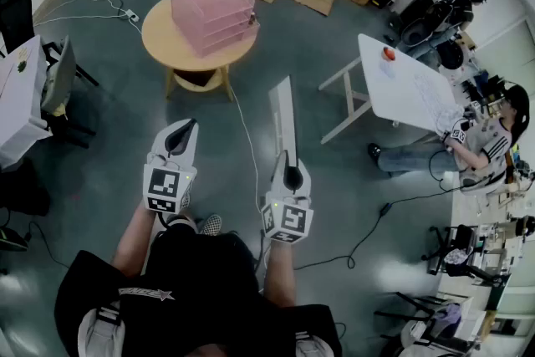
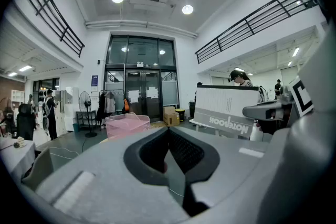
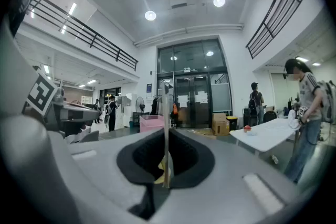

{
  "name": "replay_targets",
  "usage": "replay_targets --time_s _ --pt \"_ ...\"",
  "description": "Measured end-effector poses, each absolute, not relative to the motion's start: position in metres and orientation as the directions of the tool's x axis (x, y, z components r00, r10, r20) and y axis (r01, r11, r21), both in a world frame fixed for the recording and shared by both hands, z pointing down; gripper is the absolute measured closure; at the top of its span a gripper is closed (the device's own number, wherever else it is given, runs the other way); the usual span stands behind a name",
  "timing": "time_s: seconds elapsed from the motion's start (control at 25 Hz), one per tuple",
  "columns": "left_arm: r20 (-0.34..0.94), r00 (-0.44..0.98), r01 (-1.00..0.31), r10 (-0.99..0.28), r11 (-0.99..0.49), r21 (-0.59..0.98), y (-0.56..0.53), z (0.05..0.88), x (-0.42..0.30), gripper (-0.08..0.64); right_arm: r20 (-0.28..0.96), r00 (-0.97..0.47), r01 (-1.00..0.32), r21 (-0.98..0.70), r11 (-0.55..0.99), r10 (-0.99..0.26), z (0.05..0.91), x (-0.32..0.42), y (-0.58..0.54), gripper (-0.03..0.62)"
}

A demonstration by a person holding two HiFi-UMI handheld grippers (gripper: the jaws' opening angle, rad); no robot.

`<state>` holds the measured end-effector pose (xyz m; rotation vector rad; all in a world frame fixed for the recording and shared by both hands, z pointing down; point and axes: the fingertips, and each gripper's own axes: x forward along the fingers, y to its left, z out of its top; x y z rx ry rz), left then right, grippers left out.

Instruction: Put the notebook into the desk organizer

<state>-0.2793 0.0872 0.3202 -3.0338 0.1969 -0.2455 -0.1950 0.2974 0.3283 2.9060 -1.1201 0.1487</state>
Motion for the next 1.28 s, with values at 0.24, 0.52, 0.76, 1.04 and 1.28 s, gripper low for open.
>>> replay_targets --time_s 0.24,0.52,0.76,1.04,1.28 --pt "0.148 0.979 -0.126 -0.141 -0.987 -0.104 0.104 0.323 -0.274 0.549 0.093 0.724 -0.687 0.0 -0.727 -0.684 0.332 -0.192 0.308 0.58" --pt "0.162 0.977 -0.125 -0.141 -0.987 -0.103 0.106 0.329 -0.257 0.549 0.098 0.719 -0.692 0.007 -0.722 -0.688 0.335 -0.173 0.308 0.58" --pt "0.167 0.975 -0.13 -0.145 -0.987 -0.096 0.095 0.337 -0.215 0.549 0.108 0.716 -0.695 0.005 -0.719 -0.69 0.341 -0.133 0.3 0.58" --pt "0.175 0.973 -0.141 -0.153 -0.987 -0.079 0.076 0.346 -0.135 0.549 0.131 0.695 -0.714 0.008 -0.7 -0.707 0.349 -0.056 0.278 0.58" --pt "0.187 0.967 -0.163 -0.173 -0.984 -0.066 0.059 0.345 -0.064 0.55 0.143 0.67 -0.737 0.004 -0.676 -0.729 0.344 0.014 0.256 0.58"
